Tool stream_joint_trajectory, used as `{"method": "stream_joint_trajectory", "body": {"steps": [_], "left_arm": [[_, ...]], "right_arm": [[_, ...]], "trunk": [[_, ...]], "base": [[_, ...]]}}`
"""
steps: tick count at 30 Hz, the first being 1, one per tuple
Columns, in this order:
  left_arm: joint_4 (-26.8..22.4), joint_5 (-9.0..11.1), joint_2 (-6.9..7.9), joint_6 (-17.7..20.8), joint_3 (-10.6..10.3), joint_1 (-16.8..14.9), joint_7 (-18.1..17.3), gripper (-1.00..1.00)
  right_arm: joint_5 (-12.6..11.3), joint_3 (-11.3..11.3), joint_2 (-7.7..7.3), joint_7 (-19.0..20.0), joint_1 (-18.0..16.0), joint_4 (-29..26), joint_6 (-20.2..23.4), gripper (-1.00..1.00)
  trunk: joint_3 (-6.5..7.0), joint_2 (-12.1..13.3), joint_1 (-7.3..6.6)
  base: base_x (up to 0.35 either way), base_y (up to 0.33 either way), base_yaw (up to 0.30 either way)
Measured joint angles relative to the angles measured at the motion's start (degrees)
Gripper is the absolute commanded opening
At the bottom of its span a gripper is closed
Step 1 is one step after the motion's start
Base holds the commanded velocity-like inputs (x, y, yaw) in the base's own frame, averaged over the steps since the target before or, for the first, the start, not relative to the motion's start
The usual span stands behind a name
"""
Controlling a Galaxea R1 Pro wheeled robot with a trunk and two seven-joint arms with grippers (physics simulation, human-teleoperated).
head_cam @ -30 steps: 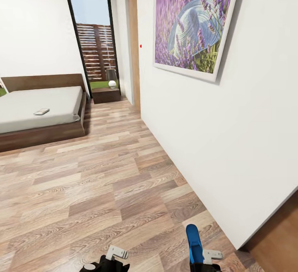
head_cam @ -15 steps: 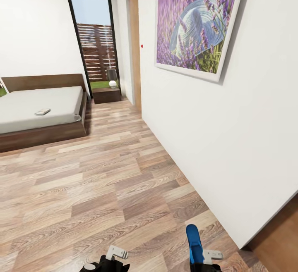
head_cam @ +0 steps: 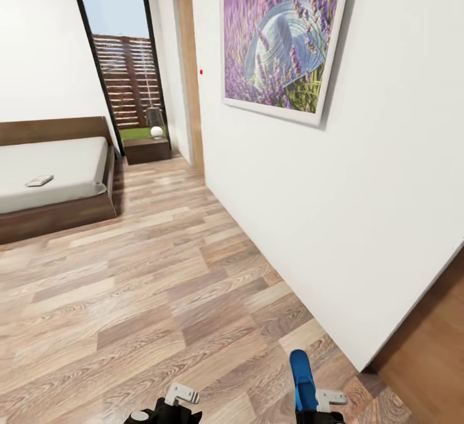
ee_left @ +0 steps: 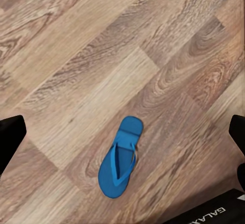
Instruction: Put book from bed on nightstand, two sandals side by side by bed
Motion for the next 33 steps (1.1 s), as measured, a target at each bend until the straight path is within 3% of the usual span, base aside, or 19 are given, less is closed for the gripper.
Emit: {"method": "stream_joint_trajectory", "body": {"steps": [33], "left_arm": [[-0.01,0.0,0.0,-0.01,-0.01,0.01,-0.03,1.0]], "right_arm": [[0.04,0.04,0.04,0.0,-0.01,-0.01,0.0,-1.0]], "trunk": [[0.0,0.0,0.0]], "base": [[0.0,0.057,-0.032]]}}
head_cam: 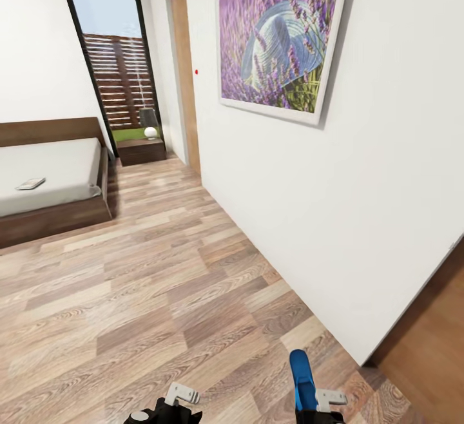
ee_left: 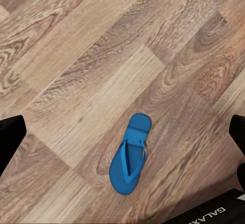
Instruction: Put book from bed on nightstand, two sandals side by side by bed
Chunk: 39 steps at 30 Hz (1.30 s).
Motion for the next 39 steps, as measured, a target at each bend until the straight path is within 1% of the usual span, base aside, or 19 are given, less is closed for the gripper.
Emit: {"method": "stream_joint_trajectory", "body": {"steps": [7,39], "left_arm": [[-0.01,0.0,0.0,-0.03,0.0,0.0,0.07,1.0],[-0.01,-0.02,0.16,-0.13,0.0,-0.13,0.28,1.0]], "right_arm": [[0.02,-0.02,0.0,0.0,0.0,-0.02,0.0,-1.0],[0.27,0.0,-0.07,-0.04,-0.01,-0.04,0.0,-1.0]], "trunk": [[0.0,0.0,0.0],[0.0,0.0,0.0]], "base": [[0.0,0.053,-0.12],[0.0,0.001,-0.004]]}}
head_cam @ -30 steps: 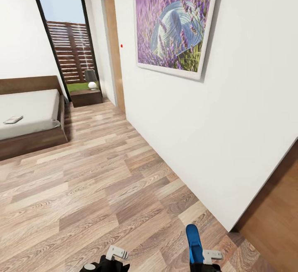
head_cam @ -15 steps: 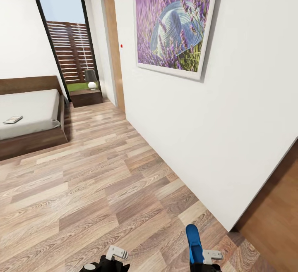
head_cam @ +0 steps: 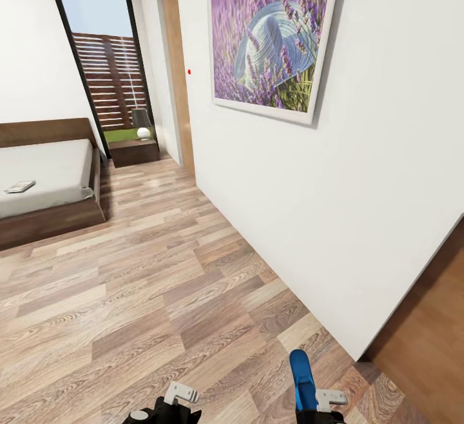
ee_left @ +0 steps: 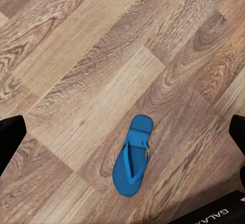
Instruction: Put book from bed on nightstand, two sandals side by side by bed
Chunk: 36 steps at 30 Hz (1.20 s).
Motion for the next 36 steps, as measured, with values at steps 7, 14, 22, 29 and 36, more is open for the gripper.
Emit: {"method": "stream_joint_trajectory", "body": {"steps": [7,14,22,29,36], "left_arm": [[0.0,0.0,0.0,0.0,0.0,0.0,0.0,1.0],[0.0,0.0,0.0,0.0,0.0,0.0,0.0,1.0],[0.0,0.0,0.0,0.0,0.0,0.0,0.0,1.0],[0.0,0.02,0.36,0.03,0.05,0.03,-0.02,1.0],[0.0,0.02,0.48,0.11,0.06,0.04,-0.05,1.0]], "right_arm": [[0.0,0.0,0.0,0.0,0.0,0.0,0.0,-1.0],[0.0,0.0,0.0,0.0,0.0,0.0,0.0,-1.0],[0.0,0.0,0.0,0.0,0.0,0.0,0.0,-1.0],[-0.11,-0.15,-0.22,0.21,-0.02,-0.02,0.01,-1.0],[-0.15,-0.15,-0.27,0.28,-0.01,-0.03,0.09,-1.0]], "trunk": [[0.0,0.0,0.0],[0.0,0.0,0.0],[0.0,0.0,0.0],[0.0,0.0,0.0],[0.0,0.0,0.0]], "base": [[0.0,0.0,0.0],[0.0,0.0,0.0],[0.0,0.0,0.0],[-0.001,-0.003,0.0],[-0.031,-0.083,0.0]]}}
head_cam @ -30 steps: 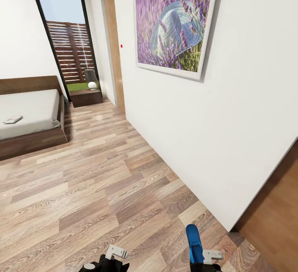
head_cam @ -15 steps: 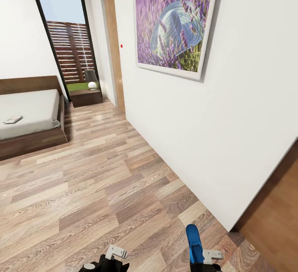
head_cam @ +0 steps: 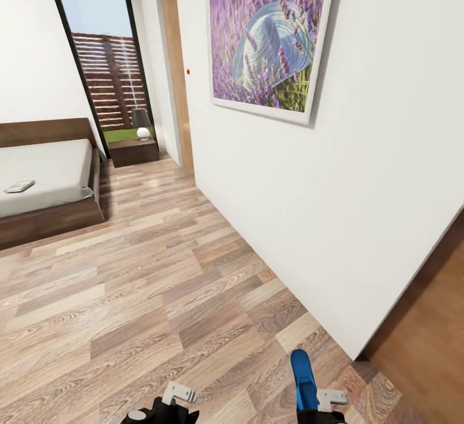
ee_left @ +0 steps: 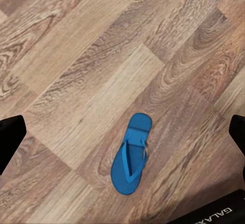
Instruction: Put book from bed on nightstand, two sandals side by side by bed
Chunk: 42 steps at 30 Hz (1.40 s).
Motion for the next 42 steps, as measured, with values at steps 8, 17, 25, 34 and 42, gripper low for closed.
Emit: {"method": "stream_joint_trajectory", "body": {"steps": [8,17,25,34,42], "left_arm": [[0.0,0.0,0.01,-0.02,-0.05,0.0,-0.03,1.0],[0.0,0.0,0.01,0.01,-0.02,0.0,0.03,1.0],[0.0,0.0,0.01,-0.02,0.01,0.0,0.04,1.0],[0.0,0.0,0.0,-0.04,0.02,0.0,0.04,1.0],[0.0,0.0,0.02,-0.02,0.03,0.0,0.05,1.0]], "right_arm": [[-0.02,-0.03,0.0,0.01,-0.02,0.0,-0.01,-1.0],[-0.01,-0.04,0.0,0.0,-0.04,0.0,-0.01,-1.0],[-0.01,-0.04,0.0,-0.01,-0.02,0.0,-0.01,-1.0],[0.03,-0.03,0.0,-0.01,-0.03,0.0,-0.01,-1.0],[0.09,-0.03,0.0,-0.02,0.0,0.0,-0.01,-1.0]], "trunk": [[0.0,0.0,0.0],[0.0,0.0,0.0],[0.0,0.0,0.0],[0.0,0.0,0.0],[0.0,0.0,0.0]], "base": [[-0.005,-0.014,0.0],[-0.031,-0.081,0.0],[-0.014,-0.031,0.0],[-0.035,-0.003,0.0],[-0.077,0.0,0.0]]}}
